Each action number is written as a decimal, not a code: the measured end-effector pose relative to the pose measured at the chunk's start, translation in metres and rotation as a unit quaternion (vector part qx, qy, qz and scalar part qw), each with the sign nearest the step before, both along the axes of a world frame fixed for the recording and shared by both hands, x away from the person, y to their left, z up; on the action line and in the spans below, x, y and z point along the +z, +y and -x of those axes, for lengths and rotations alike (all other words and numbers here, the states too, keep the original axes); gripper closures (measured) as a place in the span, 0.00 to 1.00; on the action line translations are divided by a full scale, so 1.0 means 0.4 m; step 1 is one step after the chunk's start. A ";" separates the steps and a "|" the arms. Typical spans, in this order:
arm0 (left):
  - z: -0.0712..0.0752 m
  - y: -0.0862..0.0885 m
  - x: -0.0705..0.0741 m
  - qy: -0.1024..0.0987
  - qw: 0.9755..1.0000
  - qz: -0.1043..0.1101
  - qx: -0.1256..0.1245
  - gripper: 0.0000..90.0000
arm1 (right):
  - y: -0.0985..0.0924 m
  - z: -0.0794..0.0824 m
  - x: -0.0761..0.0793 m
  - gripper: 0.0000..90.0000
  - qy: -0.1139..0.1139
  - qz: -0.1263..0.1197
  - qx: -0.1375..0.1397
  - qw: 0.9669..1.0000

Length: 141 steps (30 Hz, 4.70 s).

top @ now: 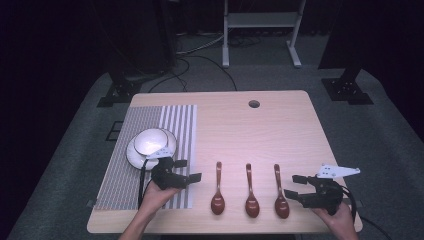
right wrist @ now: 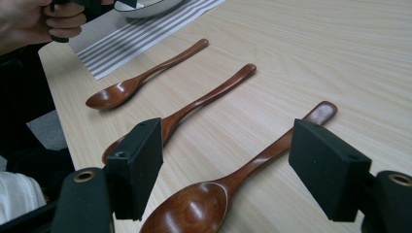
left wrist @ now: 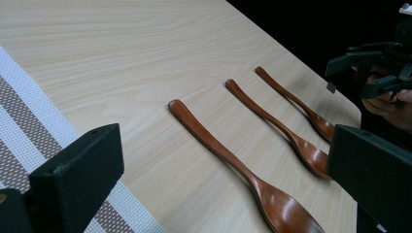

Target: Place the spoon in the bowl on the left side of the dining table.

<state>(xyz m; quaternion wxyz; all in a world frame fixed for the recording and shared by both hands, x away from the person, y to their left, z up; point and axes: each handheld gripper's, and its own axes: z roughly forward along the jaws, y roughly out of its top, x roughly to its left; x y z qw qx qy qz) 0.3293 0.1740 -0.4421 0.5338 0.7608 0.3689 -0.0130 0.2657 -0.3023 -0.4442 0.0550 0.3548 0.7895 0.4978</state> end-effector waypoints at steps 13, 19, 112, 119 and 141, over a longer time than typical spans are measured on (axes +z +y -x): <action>-0.001 0.000 -0.009 0.004 1.000 -0.003 0.002 0.00 | 0.056 -0.017 -0.007 0.30 0.016 0.013 0.036 0.999; -0.003 0.002 -0.011 0.007 1.000 0.000 0.002 0.00 | 0.100 -0.030 -0.001 0.30 0.018 0.030 0.062 0.997; -0.002 -0.011 -0.034 0.038 0.999 -0.005 -0.003 0.00 | 0.546 -0.024 -0.052 0.73 0.008 0.164 0.290 0.943; -0.007 -0.026 -0.038 0.057 0.998 0.014 -0.004 0.00 | 0.552 -0.012 -0.050 0.73 -0.016 0.180 0.291 0.939; -0.114 -0.148 -0.093 0.164 0.985 0.053 0.006 0.25 | 0.553 0.002 -0.052 0.74 -0.046 0.193 0.295 0.935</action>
